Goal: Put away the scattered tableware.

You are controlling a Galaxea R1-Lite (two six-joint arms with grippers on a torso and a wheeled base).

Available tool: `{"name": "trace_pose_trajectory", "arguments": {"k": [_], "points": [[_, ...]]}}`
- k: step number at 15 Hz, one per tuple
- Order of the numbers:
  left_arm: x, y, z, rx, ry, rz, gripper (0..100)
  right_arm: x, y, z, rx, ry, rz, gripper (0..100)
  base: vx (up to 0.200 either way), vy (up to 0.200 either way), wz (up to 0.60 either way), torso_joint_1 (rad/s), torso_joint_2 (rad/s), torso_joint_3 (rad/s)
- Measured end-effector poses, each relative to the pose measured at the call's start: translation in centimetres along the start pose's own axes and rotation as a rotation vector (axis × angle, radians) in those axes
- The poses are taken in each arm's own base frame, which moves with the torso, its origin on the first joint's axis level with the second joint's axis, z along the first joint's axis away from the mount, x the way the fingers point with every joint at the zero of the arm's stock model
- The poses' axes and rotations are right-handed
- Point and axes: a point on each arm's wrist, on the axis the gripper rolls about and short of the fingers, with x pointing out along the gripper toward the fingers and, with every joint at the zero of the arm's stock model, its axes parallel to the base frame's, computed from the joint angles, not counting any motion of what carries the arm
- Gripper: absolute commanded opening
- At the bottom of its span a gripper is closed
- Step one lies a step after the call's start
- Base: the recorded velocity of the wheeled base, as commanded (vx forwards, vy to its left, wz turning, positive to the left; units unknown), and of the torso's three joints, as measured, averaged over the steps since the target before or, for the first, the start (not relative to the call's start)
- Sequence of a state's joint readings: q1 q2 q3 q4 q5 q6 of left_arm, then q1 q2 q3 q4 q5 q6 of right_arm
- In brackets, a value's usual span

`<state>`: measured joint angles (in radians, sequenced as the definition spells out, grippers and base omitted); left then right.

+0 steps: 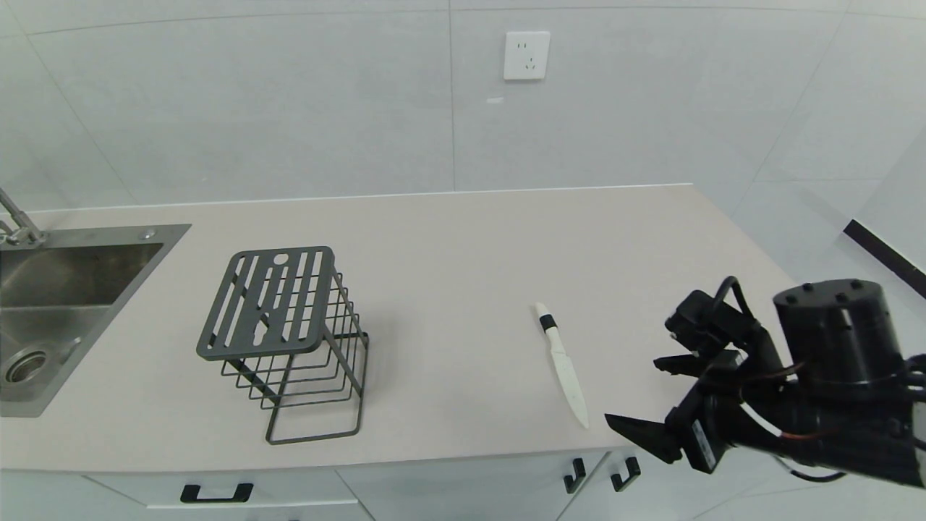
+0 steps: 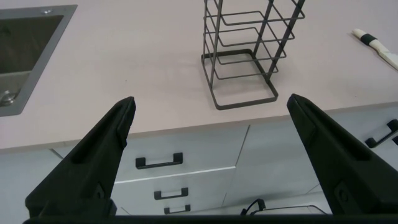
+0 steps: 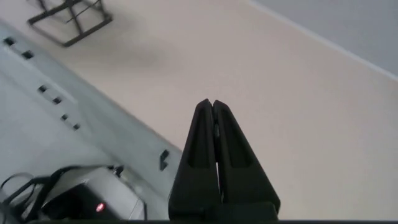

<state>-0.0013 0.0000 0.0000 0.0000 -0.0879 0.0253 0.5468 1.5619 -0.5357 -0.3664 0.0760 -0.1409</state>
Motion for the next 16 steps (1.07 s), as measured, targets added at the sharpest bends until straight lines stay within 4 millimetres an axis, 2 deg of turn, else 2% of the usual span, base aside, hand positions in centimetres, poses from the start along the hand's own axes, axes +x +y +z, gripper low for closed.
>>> {"name": "trace_pose_trajectory", "arguments": {"k": [2, 8, 12, 16], "points": [[0.0, 0.0, 0.0, 0.000, 0.000, 0.000, 100, 1.9, -0.2, 0.9, -0.005, 0.016, -0.046, 100, 0.000, 0.000, 0.00, 0.000, 0.00, 0.000], [0.0, 0.0, 0.0, 0.014, 0.000, -0.003, 100, 4.9, -0.4, 0.7, 0.059, 0.085, -0.093, 100, 0.000, 0.000, 0.00, 0.000, 0.00, 0.000], [0.0, 0.0, 0.0, 0.014, 0.000, -0.003, 100, 8.4, -0.6, 2.3, 0.114, 0.071, -0.123, 100, 0.000, 0.000, 0.00, 0.000, 0.00, 0.000], [0.0, 0.0, 0.0, 0.015, -0.001, -0.003, 100, 10.8, -0.6, 1.6, 0.132, 0.118, -0.160, 100, 0.000, 0.000, 0.00, 0.000, 0.00, 0.000]]}}
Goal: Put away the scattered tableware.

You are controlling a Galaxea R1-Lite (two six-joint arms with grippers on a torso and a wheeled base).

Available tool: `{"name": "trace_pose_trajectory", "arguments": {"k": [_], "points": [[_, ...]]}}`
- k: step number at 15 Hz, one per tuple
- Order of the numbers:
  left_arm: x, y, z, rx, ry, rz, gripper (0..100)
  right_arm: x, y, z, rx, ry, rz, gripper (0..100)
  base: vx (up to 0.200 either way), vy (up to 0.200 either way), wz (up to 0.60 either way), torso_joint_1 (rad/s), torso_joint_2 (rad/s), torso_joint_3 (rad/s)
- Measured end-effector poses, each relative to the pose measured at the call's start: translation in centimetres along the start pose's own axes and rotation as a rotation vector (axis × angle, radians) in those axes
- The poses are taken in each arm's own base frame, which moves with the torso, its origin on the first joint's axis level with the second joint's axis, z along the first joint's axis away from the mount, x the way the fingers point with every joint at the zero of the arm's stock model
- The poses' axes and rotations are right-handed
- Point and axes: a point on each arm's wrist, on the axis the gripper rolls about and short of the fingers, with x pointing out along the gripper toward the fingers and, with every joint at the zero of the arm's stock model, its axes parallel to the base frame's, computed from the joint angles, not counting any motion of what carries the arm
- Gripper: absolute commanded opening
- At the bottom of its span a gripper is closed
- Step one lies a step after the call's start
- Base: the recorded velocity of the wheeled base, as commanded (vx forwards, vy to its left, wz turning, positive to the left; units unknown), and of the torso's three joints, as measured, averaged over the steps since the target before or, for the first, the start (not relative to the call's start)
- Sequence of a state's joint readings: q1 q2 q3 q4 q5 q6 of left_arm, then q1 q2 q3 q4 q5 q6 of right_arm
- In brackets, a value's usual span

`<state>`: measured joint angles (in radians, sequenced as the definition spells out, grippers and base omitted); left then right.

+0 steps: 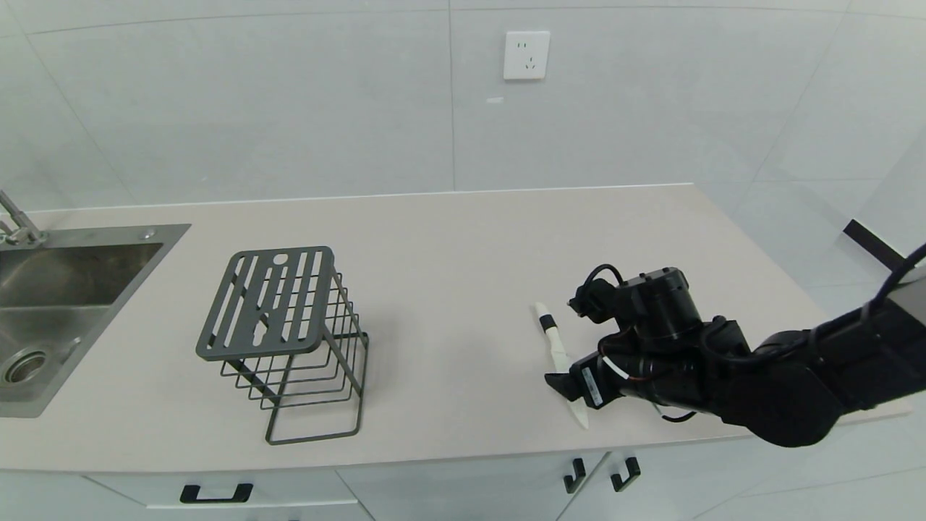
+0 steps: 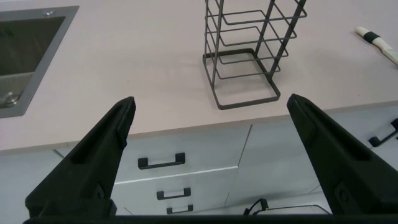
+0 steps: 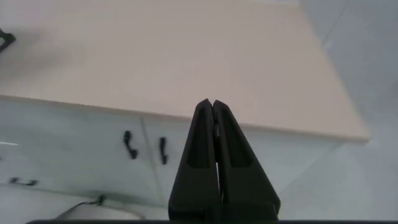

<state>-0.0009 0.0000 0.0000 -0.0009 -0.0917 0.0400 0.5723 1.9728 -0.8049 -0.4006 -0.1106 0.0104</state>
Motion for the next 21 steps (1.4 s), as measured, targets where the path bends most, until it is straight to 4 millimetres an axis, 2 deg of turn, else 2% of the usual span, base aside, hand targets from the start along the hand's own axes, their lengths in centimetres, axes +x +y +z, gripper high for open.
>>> {"name": "trace_pose_trajectory", "arguments": {"k": [7, 21], "points": [[0.0, 0.0, 0.0, 0.000, 0.000, 0.000, 100, 3.3, 0.2, 0.1, 0.004, 0.002, -0.030, 100, 0.000, 0.000, 0.00, 0.000, 0.00, 0.000], [0.0, 0.0, 0.0, 0.000, 0.000, 0.000, 100, 4.5, -0.1, 0.2, 0.011, 0.001, -0.036, 100, 0.000, 0.000, 0.00, 0.000, 0.00, 0.000]]}}
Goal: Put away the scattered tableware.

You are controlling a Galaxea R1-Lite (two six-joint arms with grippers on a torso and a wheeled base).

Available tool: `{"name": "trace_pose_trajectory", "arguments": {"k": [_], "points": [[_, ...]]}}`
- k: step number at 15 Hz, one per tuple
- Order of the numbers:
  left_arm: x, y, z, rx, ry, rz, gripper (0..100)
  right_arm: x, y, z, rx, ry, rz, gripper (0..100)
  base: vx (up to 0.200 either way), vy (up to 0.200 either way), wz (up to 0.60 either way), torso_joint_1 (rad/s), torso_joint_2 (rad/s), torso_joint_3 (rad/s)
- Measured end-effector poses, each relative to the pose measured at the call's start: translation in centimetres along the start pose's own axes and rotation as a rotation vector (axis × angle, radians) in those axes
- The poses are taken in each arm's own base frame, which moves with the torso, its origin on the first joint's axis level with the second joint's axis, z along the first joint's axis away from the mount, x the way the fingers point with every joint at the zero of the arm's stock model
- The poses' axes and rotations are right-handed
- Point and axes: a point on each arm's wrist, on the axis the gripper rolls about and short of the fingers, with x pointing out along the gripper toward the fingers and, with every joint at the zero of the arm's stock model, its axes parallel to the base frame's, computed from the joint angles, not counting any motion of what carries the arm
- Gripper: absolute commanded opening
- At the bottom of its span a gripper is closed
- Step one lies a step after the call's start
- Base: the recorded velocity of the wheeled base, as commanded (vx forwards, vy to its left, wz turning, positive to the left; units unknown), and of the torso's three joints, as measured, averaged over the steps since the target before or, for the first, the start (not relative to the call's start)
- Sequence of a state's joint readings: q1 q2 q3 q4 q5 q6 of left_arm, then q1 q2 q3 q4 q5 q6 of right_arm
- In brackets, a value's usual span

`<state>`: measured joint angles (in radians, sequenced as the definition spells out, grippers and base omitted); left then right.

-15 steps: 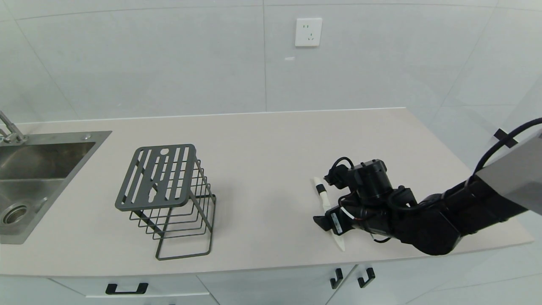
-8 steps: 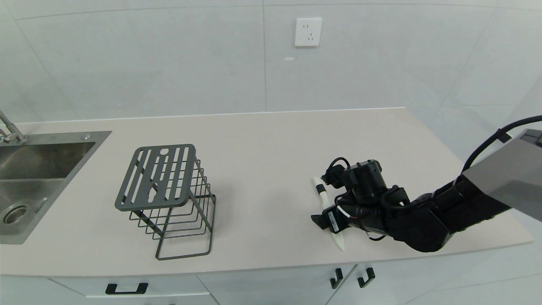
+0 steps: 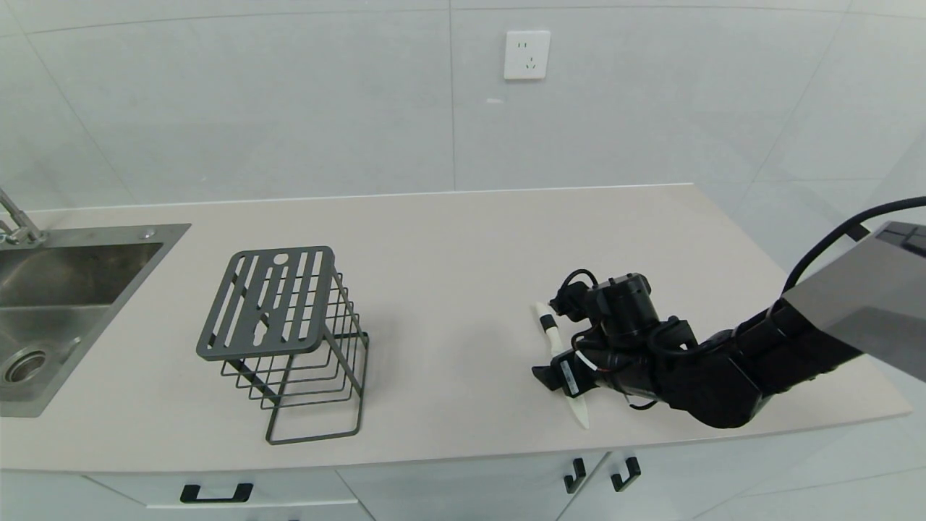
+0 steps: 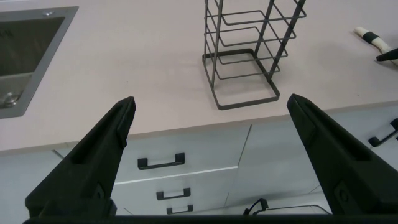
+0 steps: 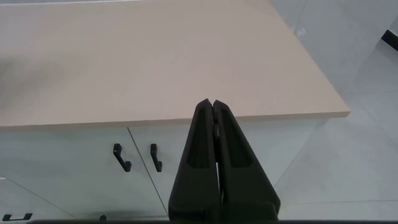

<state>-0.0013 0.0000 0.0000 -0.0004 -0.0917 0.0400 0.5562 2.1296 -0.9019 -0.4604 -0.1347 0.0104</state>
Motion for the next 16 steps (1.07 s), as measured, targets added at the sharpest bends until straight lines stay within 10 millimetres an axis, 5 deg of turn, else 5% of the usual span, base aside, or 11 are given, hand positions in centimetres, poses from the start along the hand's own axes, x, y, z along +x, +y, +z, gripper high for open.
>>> {"name": "trace_pose_trajectory", "arguments": {"k": [3, 4, 11, 16], "points": [[0.0, 0.0, 0.0, 0.000, 0.000, -0.002, 100, 0.1, 0.1, -0.2, -0.003, 0.006, 0.001, 100, 0.000, 0.000, 0.00, 0.000, 0.00, 0.000], [0.0, 0.0, 0.0, 0.000, 0.000, -0.002, 100, 0.1, 0.2, -0.3, -0.004, 0.007, 0.004, 0, 0.000, 0.000, 0.00, 0.000, 0.00, 0.000], [0.0, 0.0, 0.0, -0.001, 0.000, -0.002, 100, -0.1, 0.2, -1.7, -0.009, 0.037, -0.011, 0, 0.000, 0.000, 0.00, 0.000, 0.00, 0.000], [0.0, 0.0, 0.0, -0.004, 0.000, -0.002, 100, -1.0, 0.2, -0.2, -0.017, -0.011, -0.006, 0, 0.000, 0.000, 0.00, 0.000, 0.00, 0.000]]}}
